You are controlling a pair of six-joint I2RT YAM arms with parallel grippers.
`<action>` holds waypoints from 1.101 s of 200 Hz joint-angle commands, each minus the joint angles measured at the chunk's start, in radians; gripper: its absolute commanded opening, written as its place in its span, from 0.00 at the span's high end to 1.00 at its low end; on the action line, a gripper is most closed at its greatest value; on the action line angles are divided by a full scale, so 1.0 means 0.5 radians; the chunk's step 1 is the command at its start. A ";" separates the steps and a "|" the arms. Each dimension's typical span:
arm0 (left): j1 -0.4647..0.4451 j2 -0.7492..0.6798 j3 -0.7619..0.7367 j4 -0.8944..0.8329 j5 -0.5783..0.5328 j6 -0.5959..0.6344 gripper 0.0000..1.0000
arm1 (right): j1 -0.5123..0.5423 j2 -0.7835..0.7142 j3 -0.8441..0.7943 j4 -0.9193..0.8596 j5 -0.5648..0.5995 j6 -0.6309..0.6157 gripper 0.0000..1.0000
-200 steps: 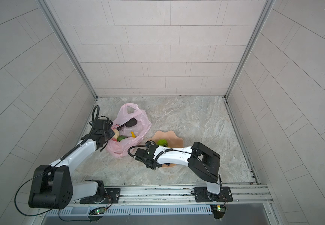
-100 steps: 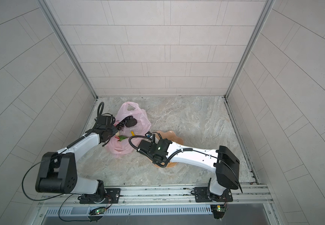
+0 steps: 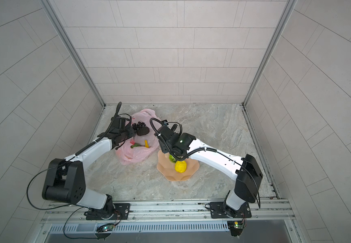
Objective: Take the fake fruits out of the plastic bag
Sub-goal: 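Move the right gripper back over the bag mouth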
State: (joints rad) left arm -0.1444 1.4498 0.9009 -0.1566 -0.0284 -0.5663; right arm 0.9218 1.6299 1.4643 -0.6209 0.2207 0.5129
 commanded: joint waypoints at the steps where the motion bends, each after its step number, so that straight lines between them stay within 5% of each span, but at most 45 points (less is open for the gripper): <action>1: 0.012 -0.143 -0.134 -0.078 -0.298 -0.101 1.00 | 0.012 0.210 0.199 0.153 -0.266 -0.016 0.36; 61: 0.092 -0.296 -0.331 -0.160 -0.325 -0.250 1.00 | 0.013 0.908 0.847 0.127 -0.375 -0.017 0.37; 138: 0.095 -0.280 -0.322 -0.127 -0.272 -0.265 1.00 | -0.080 1.672 1.697 -0.089 -0.190 -0.053 0.20; 220: 0.095 -0.248 -0.326 -0.101 -0.254 -0.272 1.00 | -0.205 1.984 2.015 0.054 -0.299 -0.053 0.11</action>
State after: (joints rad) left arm -0.0975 1.3197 0.7368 -0.2138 -0.1562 -0.6922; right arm 0.8265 2.6057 2.4496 -0.6361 0.0910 0.4866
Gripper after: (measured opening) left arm 0.048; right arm 0.881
